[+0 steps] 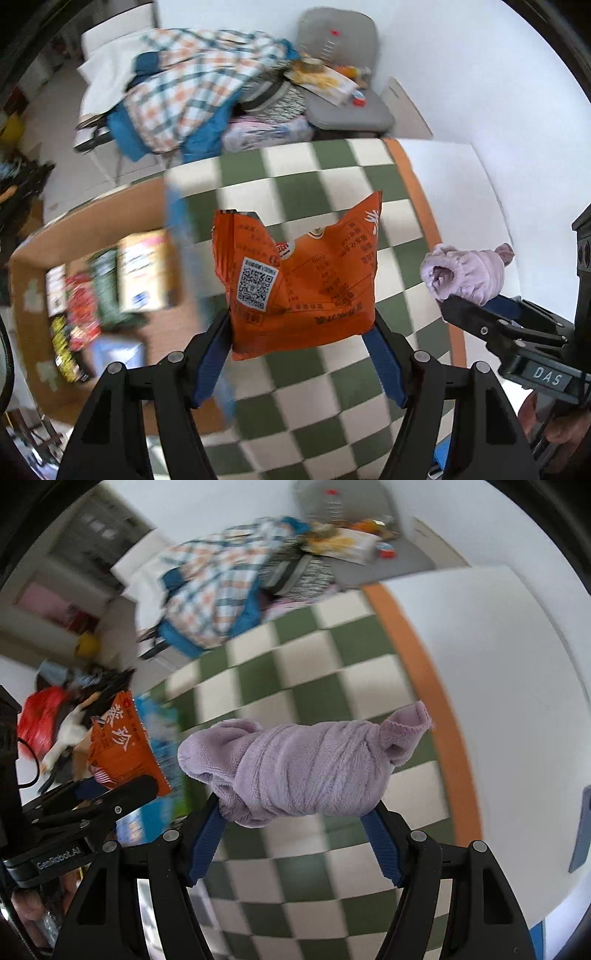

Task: Organize soft objects
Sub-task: 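Carry the orange bag and lilac cloth over the cardboard box, then open both tools to drop the orange bag and lilac cloth into the box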

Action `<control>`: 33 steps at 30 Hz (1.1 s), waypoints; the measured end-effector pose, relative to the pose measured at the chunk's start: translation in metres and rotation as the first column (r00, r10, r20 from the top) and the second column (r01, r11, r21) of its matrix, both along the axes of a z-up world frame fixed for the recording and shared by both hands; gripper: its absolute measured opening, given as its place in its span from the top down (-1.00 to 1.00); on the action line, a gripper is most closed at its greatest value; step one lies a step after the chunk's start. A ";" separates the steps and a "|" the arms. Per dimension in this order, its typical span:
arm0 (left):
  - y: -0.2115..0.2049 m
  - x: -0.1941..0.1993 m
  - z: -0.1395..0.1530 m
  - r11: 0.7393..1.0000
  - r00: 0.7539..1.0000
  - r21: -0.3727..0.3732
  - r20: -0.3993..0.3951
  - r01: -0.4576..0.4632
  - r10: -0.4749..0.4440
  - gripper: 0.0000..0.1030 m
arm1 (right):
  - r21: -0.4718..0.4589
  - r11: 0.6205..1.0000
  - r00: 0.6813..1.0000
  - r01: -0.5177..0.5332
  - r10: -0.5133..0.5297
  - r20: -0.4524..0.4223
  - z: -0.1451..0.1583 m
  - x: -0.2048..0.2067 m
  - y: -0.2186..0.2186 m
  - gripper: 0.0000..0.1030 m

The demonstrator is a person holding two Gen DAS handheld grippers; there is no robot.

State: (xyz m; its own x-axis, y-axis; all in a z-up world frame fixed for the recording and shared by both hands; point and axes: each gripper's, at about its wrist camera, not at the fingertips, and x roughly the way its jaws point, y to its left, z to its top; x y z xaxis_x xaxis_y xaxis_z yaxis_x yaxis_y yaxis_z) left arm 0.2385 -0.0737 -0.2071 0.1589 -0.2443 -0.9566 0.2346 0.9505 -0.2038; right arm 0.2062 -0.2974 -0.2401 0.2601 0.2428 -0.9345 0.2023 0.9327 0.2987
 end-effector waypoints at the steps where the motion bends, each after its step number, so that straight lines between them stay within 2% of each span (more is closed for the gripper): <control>1: 0.020 -0.006 0.005 1.000 1.000 0.001 0.000 -0.025 0.025 -0.33 | 0.009 1.000 1.000 -0.020 0.020 0.008 0.006 -0.002 0.012 -0.42; 4: 0.066 -0.023 0.011 0.997 0.997 0.018 0.001 -0.078 0.078 -0.33 | 0.041 0.993 0.994 -0.111 0.111 0.019 0.019 -0.007 0.060 -0.42; 7: 0.113 -0.035 0.005 0.990 0.991 0.044 -0.016 -0.132 0.133 -0.33 | 0.057 0.971 0.973 -0.231 0.231 0.014 0.025 -0.006 0.116 -0.42; 10: 0.145 -0.040 -0.011 0.986 0.985 0.050 -0.062 -0.157 0.160 -0.33 | 0.042 0.925 0.926 -0.377 0.378 -0.002 0.024 0.001 0.166 -0.42; 13: 0.165 -0.042 -0.030 0.987 0.981 0.048 -0.116 -0.153 0.157 -0.33 | -0.030 0.841 0.841 -0.540 0.539 -0.042 0.021 0.013 0.212 -0.42; 14: 0.170 -0.041 -0.037 0.988 0.978 0.038 -0.139 -0.151 0.155 -0.33 | -0.070 0.796 0.799 -0.602 0.598 -0.071 0.017 0.016 0.229 -0.42; 16: 0.175 -0.039 -0.049 0.989 0.974 0.033 -0.172 -0.146 0.150 -0.33 | -0.114 0.735 0.744 -0.669 0.659 -0.113 0.009 0.023 0.247 -0.42; 19: 0.177 -0.036 -0.066 0.992 0.969 0.032 -0.212 -0.126 0.129 -0.33 | -0.182 0.594 0.621 -0.784 0.760 -0.190 -0.004 0.022 0.278 -0.42; 20: 0.176 -0.038 -0.071 0.993 0.968 0.032 -0.222 -0.112 0.116 -0.33 | -0.205 0.528 0.565 -0.824 0.792 -0.230 -0.012 0.019 0.288 -0.42; 22: 0.175 -0.037 -0.081 0.996 0.963 0.028 -0.253 -0.090 0.094 -0.33 | -0.214 0.458 0.503 -0.863 0.819 -0.275 -0.022 0.016 0.295 -0.42; 23: 0.175 -0.036 -0.086 0.996 0.960 0.022 -0.266 -0.089 0.092 -0.33 | -0.213 0.404 0.454 -0.890 0.834 -0.313 -0.030 0.013 0.301 -0.42; 24: 0.174 -0.035 -0.090 0.996 0.957 0.014 -0.277 -0.087 0.087 -0.33 | -0.215 0.370 0.424 -0.904 0.842 -0.335 -0.036 0.010 0.303 -0.42; 26: 0.172 -0.032 -0.097 0.997 0.951 -0.001 -0.300 -0.082 0.078 -0.33 | -0.213 0.314 0.375 -0.925 0.846 -0.379 -0.047 0.011 0.307 -0.42; 29: 0.169 -0.027 -0.106 0.996 0.942 -0.042 -0.330 -0.079 0.061 -0.33 | -0.186 0.268 0.323 -0.945 0.851 -0.415 -0.056 0.015 0.310 -0.42; 33: 0.164 -0.021 -0.118 0.991 0.922 -0.097 -0.384 -0.098 0.053 -0.37 | -0.142 0.251 0.288 -0.958 0.852 -0.437 -0.061 0.023 0.315 -0.46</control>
State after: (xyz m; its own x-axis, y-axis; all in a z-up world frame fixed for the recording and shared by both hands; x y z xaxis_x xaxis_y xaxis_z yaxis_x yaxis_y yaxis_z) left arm 0.2174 0.0899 -0.3246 -0.1882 -0.3545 -0.9159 0.0472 0.9283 -0.3689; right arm 0.2296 0.0179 -0.3015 -0.1474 -0.1469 -0.9781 -0.8382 0.5435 0.0447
